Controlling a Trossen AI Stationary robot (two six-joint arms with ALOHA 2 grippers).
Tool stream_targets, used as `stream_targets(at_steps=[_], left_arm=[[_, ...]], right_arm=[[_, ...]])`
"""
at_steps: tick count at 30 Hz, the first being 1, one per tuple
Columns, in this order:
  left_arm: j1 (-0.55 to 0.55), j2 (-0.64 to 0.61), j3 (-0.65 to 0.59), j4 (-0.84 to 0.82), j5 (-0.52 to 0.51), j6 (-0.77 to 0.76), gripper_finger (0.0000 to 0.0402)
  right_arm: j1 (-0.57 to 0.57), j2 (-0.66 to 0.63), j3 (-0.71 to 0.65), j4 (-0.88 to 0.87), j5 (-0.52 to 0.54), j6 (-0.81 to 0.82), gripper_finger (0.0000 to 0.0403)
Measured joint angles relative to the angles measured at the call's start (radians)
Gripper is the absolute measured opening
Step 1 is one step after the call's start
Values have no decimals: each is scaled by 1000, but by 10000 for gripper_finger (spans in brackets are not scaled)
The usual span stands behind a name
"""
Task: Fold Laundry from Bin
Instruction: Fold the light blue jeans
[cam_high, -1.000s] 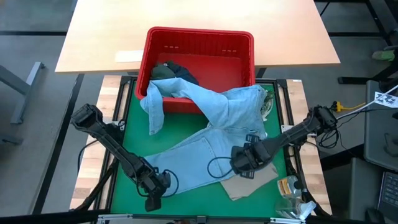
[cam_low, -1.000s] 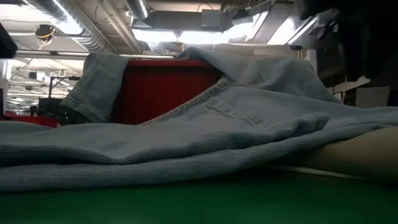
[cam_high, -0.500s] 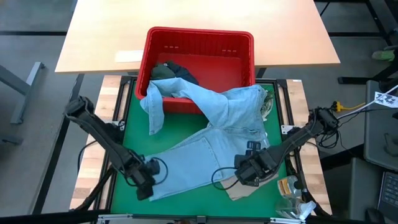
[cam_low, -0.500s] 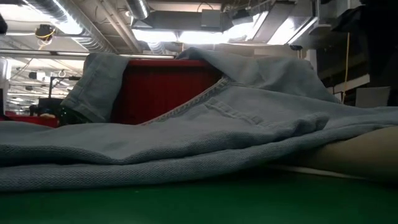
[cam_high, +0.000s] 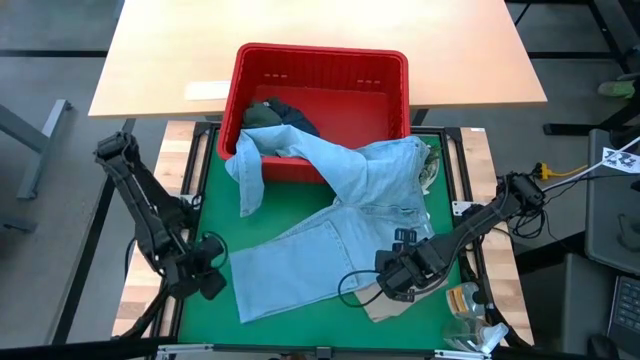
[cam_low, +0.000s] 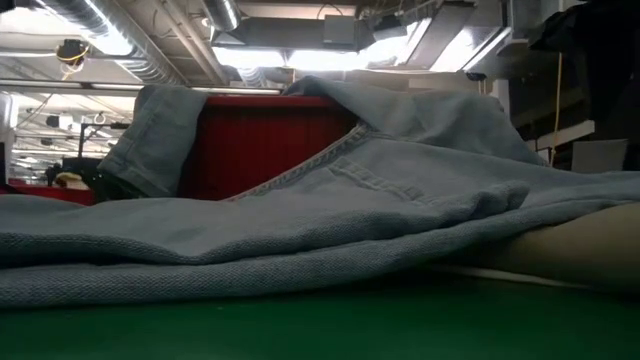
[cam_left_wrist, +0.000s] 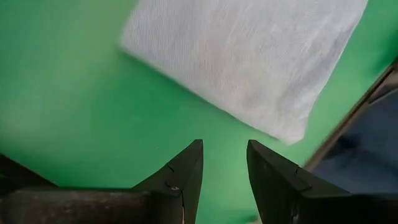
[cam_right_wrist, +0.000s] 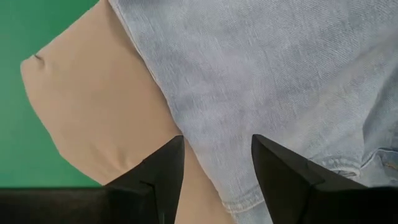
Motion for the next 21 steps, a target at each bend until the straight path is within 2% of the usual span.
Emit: stream_targets(at_steps=[2,5,13,16,21], left_arm=[[-8,-13,-52,82,6,-84,119],[-13,-13,-94,151,15,-117,119],[-2,-13,-118,167,25,-139,121],[4,-13,-118,167,25,-140,135],[23,22,-118,167,25,-143,182]], right_arm=[[0,0,0,0,0,-5,186],[0,0,0,1,1,-5,186],[0,0,0,24,7,-6,186],[0,0,0,29,7,-7,186],[0,0,0,54,7,-7,186]])
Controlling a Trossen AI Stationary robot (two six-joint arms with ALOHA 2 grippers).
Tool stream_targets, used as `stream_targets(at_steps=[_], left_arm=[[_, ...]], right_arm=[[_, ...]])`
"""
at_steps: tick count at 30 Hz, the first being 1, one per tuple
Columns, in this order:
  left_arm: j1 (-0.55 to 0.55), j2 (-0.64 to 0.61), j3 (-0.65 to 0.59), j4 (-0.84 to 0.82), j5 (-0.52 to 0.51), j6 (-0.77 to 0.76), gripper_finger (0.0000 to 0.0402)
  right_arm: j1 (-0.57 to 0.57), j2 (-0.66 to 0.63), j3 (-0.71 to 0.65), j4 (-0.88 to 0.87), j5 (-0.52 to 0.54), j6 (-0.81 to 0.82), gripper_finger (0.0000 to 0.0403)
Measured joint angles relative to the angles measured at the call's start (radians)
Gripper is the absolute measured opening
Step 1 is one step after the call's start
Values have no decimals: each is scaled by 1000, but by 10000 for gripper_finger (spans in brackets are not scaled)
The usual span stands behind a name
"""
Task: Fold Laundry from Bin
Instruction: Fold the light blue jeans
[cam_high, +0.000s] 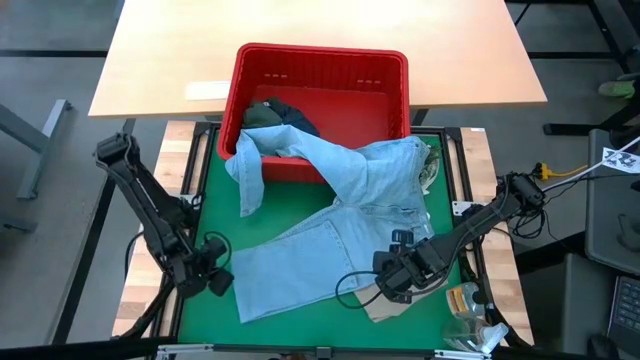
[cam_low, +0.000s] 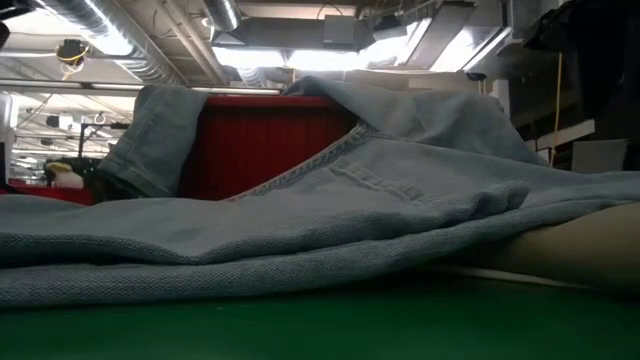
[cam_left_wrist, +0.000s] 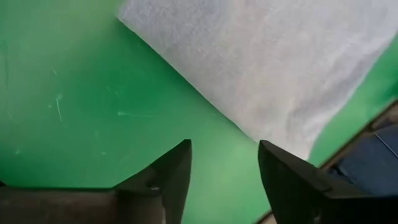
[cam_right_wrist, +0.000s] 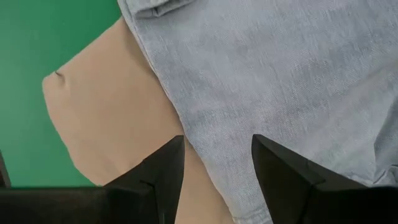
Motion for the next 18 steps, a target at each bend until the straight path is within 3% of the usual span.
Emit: stream_targets(at_steps=[5,18], left_arm=[[22,58,0,4,0,0,207],[43,238,0,135,-23,-26,209]], right_arm=[[0,0,0,-1,0,0,186],[0,0,0,-1,0,-2,186]])
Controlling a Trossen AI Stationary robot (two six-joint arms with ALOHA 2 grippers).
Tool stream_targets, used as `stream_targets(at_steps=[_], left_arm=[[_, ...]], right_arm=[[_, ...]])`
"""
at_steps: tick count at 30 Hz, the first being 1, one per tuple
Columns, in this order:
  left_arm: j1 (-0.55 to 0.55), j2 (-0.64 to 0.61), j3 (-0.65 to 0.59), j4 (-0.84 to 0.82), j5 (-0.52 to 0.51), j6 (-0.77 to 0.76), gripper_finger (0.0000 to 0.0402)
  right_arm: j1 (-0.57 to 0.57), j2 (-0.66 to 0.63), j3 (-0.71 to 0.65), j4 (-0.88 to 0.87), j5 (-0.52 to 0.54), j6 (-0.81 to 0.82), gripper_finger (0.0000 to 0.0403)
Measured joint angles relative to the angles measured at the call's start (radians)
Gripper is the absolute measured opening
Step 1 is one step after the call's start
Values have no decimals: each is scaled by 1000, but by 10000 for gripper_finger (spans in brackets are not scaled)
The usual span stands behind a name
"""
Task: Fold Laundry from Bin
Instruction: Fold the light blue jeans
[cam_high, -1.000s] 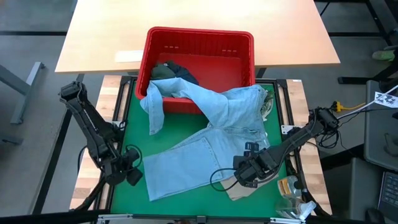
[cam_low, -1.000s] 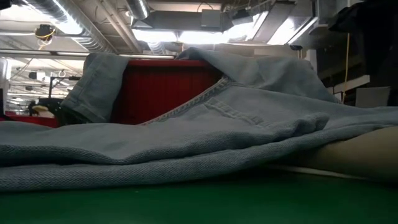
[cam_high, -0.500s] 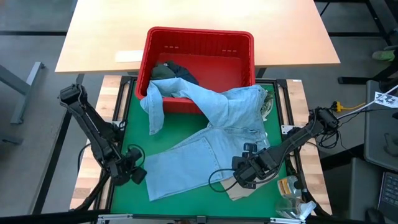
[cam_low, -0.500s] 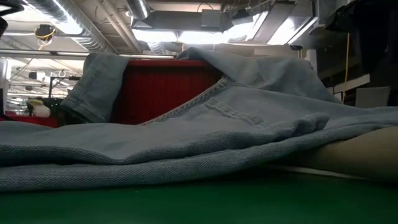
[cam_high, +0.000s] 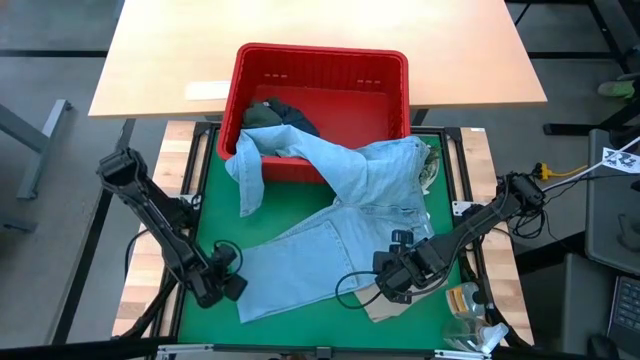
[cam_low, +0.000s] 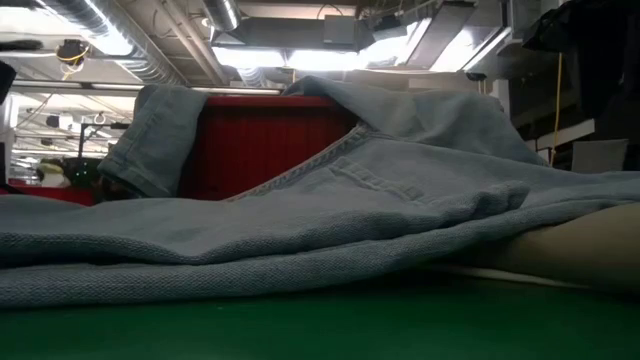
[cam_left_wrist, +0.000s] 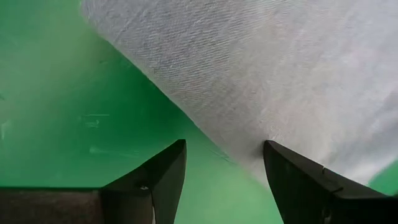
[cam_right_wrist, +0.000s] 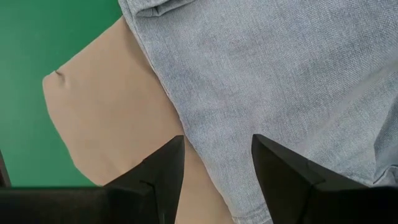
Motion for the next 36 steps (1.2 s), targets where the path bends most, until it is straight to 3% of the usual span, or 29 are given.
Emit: stream_targets(at_steps=[17,24,31,34,36], left_arm=[[-1,76,2,36,1,-20,184],[0,78,0,66,-2,-21,134],[0,80,-2,133,-1,-22,48],[0,80,-2,154,-1,-22,12],[0,80,-2,168,4,-22,8]], right_arm=[[0,0,0,0,19,-1,186],[0,0,0,-2,20,0,186],[0,0,0,-17,11,-9,186],[1,-2,0,-35,4,-82,186],[12,-11,0,-56,10,-139,186]])
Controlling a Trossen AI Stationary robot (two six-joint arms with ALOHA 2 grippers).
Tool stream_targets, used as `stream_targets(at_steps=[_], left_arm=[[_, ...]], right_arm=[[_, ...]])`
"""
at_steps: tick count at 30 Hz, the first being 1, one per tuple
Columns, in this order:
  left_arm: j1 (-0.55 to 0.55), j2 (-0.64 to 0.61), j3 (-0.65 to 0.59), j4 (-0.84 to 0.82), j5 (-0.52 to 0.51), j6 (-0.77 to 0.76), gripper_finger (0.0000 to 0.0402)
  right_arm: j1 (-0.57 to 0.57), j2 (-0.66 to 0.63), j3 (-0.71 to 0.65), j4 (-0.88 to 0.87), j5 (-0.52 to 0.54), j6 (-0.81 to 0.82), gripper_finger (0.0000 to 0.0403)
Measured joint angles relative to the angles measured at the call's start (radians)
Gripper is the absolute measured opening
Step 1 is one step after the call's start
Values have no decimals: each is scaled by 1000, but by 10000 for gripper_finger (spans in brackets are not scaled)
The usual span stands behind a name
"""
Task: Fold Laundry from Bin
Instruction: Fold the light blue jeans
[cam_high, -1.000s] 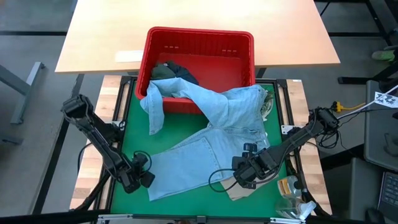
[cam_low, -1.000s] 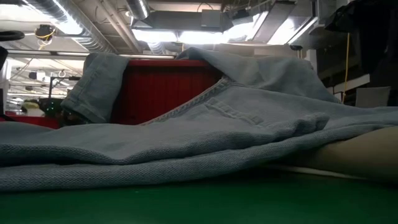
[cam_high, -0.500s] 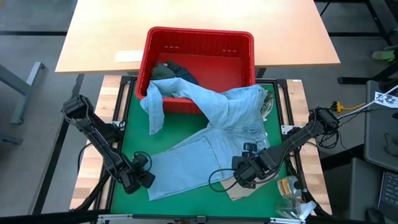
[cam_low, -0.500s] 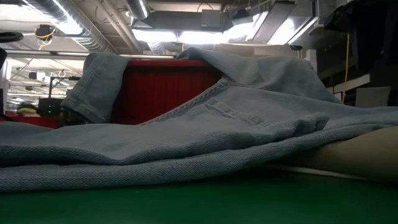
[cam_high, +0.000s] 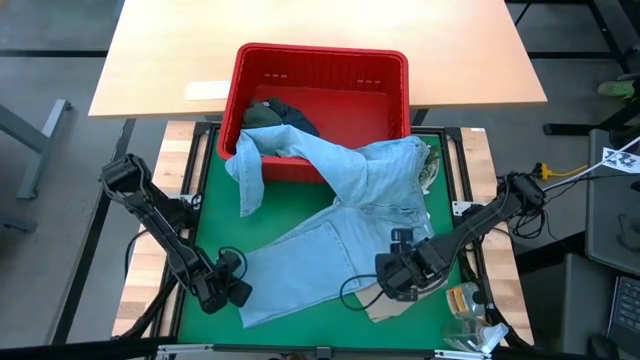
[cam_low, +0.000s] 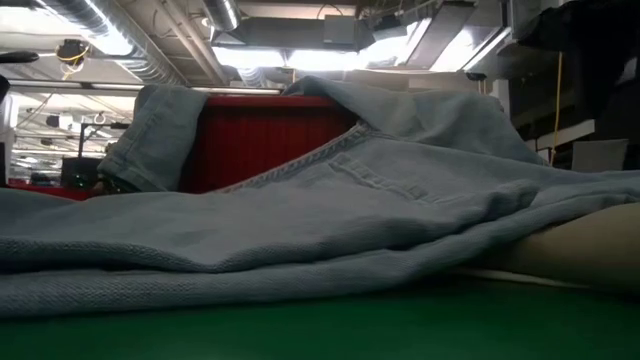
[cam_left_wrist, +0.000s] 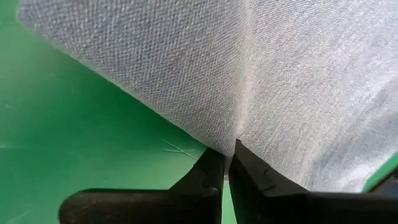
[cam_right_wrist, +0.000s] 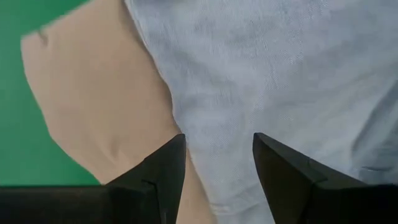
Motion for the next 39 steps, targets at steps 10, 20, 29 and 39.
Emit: stream_targets(at_steps=[10,20,29,39], left_arm=[[0,-127,1,-1,8,1,3],[30,-273,2,105,-14,2,1],[130,-285,2,404,-116,156,1],[311,-282,2,671,-165,424,0]], right_arm=[[1,-133,0,-17,103,-33,186],[0,-221,0,-17,194,-33,186],[0,-221,0,-3,193,-33,186],[0,-220,0,-2,192,-33,186]])
